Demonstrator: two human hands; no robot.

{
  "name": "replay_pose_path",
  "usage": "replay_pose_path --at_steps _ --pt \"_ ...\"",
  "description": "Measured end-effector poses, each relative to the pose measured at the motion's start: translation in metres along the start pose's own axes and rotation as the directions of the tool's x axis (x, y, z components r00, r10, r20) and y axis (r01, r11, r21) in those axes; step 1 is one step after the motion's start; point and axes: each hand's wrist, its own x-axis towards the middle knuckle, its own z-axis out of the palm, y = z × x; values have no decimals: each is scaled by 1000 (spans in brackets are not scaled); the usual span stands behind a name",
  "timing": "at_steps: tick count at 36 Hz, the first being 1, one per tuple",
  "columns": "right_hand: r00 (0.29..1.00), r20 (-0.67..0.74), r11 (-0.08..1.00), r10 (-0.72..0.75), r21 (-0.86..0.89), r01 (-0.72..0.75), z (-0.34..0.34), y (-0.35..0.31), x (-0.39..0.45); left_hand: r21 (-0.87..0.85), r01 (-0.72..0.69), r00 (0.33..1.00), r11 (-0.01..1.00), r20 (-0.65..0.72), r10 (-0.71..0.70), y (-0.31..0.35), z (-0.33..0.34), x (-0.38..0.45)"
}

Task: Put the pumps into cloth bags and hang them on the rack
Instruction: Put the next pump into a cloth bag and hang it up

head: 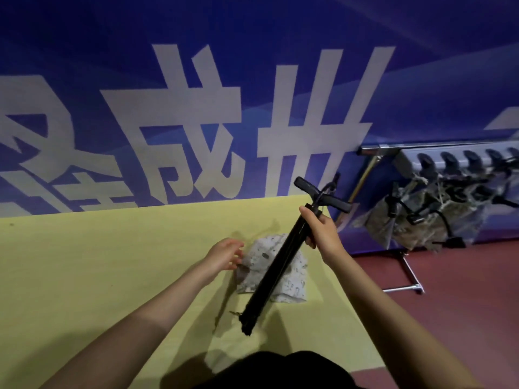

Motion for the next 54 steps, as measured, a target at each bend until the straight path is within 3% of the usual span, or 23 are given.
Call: replay_pose_path --at_steps 5,8,11,17,23,28,30,35,38,41,44,48,54 --pt "989 -117 989 95 127 -79 -33 19 -1 202 59 997 978 -55 -49 -20 14 13" --pt "981 -148 984 124 148 -102 -46 25 -4 332 27 998 943 -60 -8 -23 19 22" --pt "971 -178 978 162 160 -134 -59 31 -6 520 -39 999 853 -3 47 -21 27 31" --pt "919 -294 941 264 288 -178 -90 38 -7 651 -226 974 725 165 156 -16 64 45" --pt "861 -359 881 361 433 -189 -115 44 -14 795 -338 938 504 327 113 -26 79 55" --pt "820 -425 876 382 450 -175 -143 55 -14 746 -361 929 560 340 146 -33 80 67" --pt "813 -432 862 391 480 -160 -152 57 -12 675 -364 930 641 298 215 -32 78 70" --pt "796 -431 823 426 549 -143 -160 60 -1 290 -333 920 897 -106 376 -2 72 63" --pt "810 -415 821 414 554 -136 -150 55 11 105 -304 880 947 -351 321 29 59 63" --pt "827 -385 815 409 563 -141 -133 44 23 31 -298 831 954 -483 275 49 36 63" --pt "864 -325 810 385 568 -148 -114 31 36 195 -296 825 935 -442 353 55 8 58" --pt "885 -306 826 351 546 -138 -87 14 46 358 -258 885 897 -285 368 42 -28 49" --pt "941 -256 889 222 449 -88 -36 0 48 312 -111 979 944 -130 158 28 -38 25"
